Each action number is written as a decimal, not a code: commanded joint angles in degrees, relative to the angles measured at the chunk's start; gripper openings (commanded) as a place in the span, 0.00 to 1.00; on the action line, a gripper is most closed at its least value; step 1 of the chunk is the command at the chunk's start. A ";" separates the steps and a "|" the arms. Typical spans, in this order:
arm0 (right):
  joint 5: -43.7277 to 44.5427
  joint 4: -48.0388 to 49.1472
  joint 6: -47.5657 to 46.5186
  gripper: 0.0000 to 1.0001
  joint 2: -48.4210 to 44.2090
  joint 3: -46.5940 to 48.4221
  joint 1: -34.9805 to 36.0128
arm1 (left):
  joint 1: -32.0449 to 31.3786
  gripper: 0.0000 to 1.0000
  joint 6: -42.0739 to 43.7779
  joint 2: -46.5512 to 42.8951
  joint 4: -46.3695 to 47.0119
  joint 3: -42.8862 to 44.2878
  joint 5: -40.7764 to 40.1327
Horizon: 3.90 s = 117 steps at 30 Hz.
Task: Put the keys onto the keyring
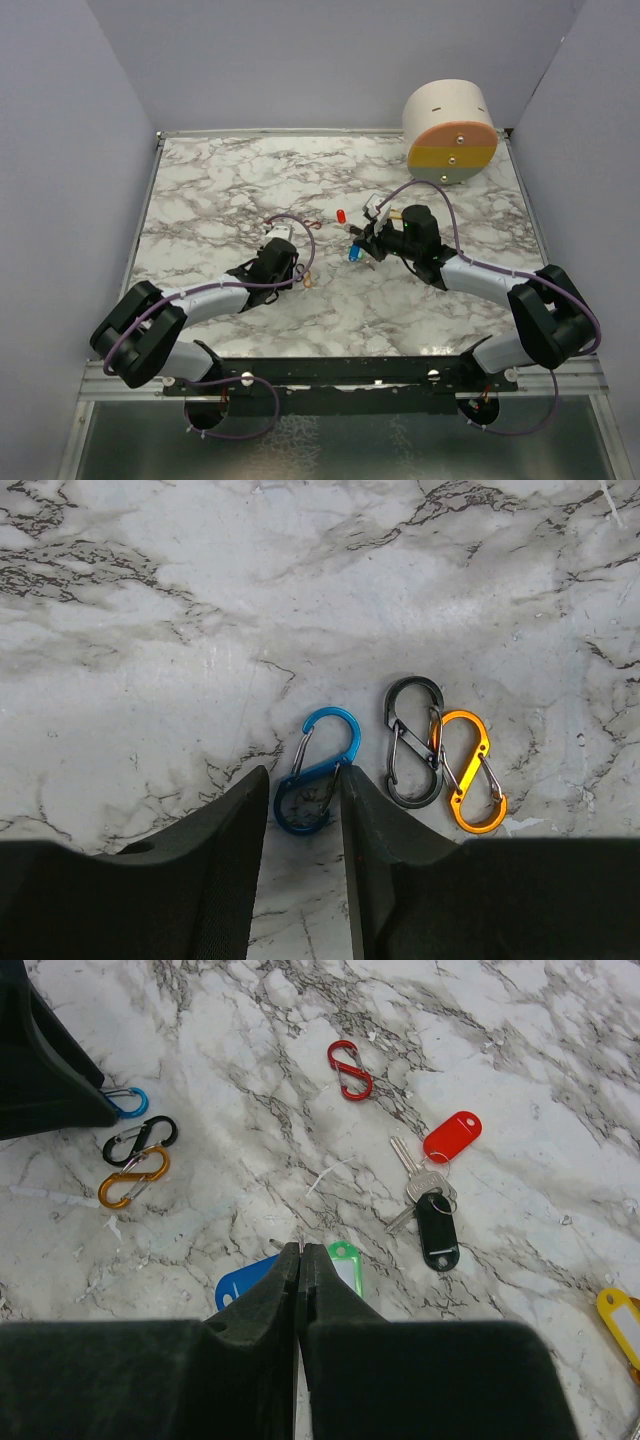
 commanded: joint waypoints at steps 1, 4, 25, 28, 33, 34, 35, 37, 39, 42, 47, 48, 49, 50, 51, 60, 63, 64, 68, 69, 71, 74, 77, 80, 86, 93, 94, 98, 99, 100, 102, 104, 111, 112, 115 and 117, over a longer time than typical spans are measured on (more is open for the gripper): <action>-1.24 0.87 -0.29 0.01 0.52 0.76 0.42 | 0.24 0.37 0.43 1.71 -0.21 0.36 2.56; -1.23 0.76 -0.30 0.01 0.60 0.89 0.35 | 0.23 0.32 0.55 2.35 -0.28 0.72 2.94; -5.05 2.99 -6.77 0.01 2.91 0.37 4.00 | 0.23 0.00 1.72 -1.14 -2.04 4.82 3.76; -5.39 4.50 -7.96 0.01 3.15 -0.13 4.83 | 0.24 0.00 1.79 -1.91 -2.17 6.64 4.27; -5.93 6.09 -9.11 0.01 2.84 -1.18 5.13 | 0.16 0.00 3.42 -2.32 -1.83 9.68 7.40; -5.94 6.23 -9.17 0.01 2.94 -1.22 5.14 | 0.12 0.00 3.61 -2.02 -1.76 10.24 7.88; -5.86 6.20 -9.21 0.01 3.02 -1.08 5.22 | 0.03 0.00 3.79 -1.85 -1.75 10.72 8.44; -5.65 6.14 -9.41 0.01 3.08 -1.03 5.39 | -0.31 0.00 3.93 -1.36 -1.33 11.48 9.50; -5.59 6.13 -9.75 0.01 3.01 -1.03 5.59 | -0.80 0.00 3.96 -0.93 -0.78 12.01 10.23; -5.69 6.17 -10.33 0.01 3.21 -1.03 5.98 | -1.58 0.00 3.86 -0.05 -0.12 13.10 10.84; -5.63 5.53 -10.58 0.01 3.36 -0.68 6.27 | -3.73 0.00 3.81 1.78 0.11 15.22 10.75; -5.71 5.54 -10.55 0.01 3.38 -0.69 6.35 | -4.10 0.00 3.71 2.05 0.32 15.42 10.69; -5.66 5.52 -10.54 0.01 3.34 -0.68 6.39 | -4.43 0.00 3.66 2.28 0.48 15.67 10.69; -5.83 5.50 -10.62 0.01 3.30 -0.69 6.39 | -4.80 0.00 3.65 2.49 0.56 15.92 10.70; -5.89 5.48 -10.65 0.01 3.27 -0.68 6.41 | -5.07 0.00 3.57 2.80 0.74 16.19 10.60; -6.96 4.80 -11.12 0.01 3.59 -0.41 6.56 | -6.83 0.00 3.13 4.63 1.40 17.69 10.04; -7.29 4.64 -11.24 0.01 3.80 -0.20 6.66 | -6.96 0.00 3.07 4.93 1.48 17.91 9.99; -7.40 4.42 -11.26 0.01 3.98 -0.03 6.70 | -7.02 0.00 2.99 4.99 1.51 18.02 9.98; -7.75 4.17 -11.50 0.01 4.14 0.16 6.78 | -7.23 0.00 3.07 5.19 1.60 18.40 9.86; -7.83 4.12 -11.55 0.01 4.14 0.20 6.78 | -7.27 0.00 3.07 5.26 1.59 18.49 9.86; -7.99 4.07 -11.59 0.01 4.14 0.19 6.91 | -7.36 0.00 3.05 5.37 1.60 18.53 9.74; -8.14 4.06 -11.70 0.01 3.98 0.16 7.01 | -7.48 0.00 3.07 5.46 1.60 18.62 9.74; -8.15 4.03 -11.77 0.01 3.96 0.19 7.10 | -7.65 0.00 3.07 5.69 1.60 18.71 9.79; -8.31 3.96 -11.86 0.01 3.89 0.19 7.13 | -7.72 0.00 3.07 5.72 1.69 18.79 9.70; -8.74 3.76 -12.03 0.01 3.82 0.25 7.35 | -7.76 0.00 3.07 5.92 1.74 18.89 9.71; -9.42 3.14 -12.45 0.01 4.10 0.61 7.49 | -7.85 0.00 3.15 6.11 1.86 19.06 9.53; -9.50 3.05 -12.54 0.01 4.21 0.64 7.60 | -7.85 0.00 3.15 6.09 1.91 19.11 9.37; -9.77 2.63 -12.65 0.01 4.27 0.88 7.70 | -7.85 0.00 3.15 6.20 2.08 19.11 9.18; -9.82 2.59 -12.65 0.01 4.34 0.95 7.69 | -7.85 0.00 3.16 6.26 2.12 19.13 9.14; -9.93 2.38 -12.71 0.01 4.42 1.03 7.67 | -7.83 0.00 3.15 6.31 2.16 19.15 9.16; -9.96 2.14 -12.67 0.01 4.56 1.17 7.76 | -7.83 0.00 3.16 6.36 2.27 19.22 9.23; -9.96 1.98 -12.81 0.01 4.73 1.30 7.80 | -7.85 0.00 3.13 6.34 2.30 19.24 9.38; -9.10 1.69 -12.67 0.01 5.22 1.70 7.89 | -8.02 0.00 3.16 5.81 2.20 19.24 9.64; -9.02 1.77 -12.61 0.01 5.15 1.62 7.89 | -8.10 0.00 3.26 5.84 2.21 19.24 9.72; -8.88 2.00 -12.64 0.01 4.89 1.38 7.89 | -8.19 0.00 3.24 6.03 2.21 19.39 9.72; -9.25 1.99 -12.71 0.01 4.81 1.35 7.88 | -8.28 0.00 3.26 6.32 2.23 19.62 9.71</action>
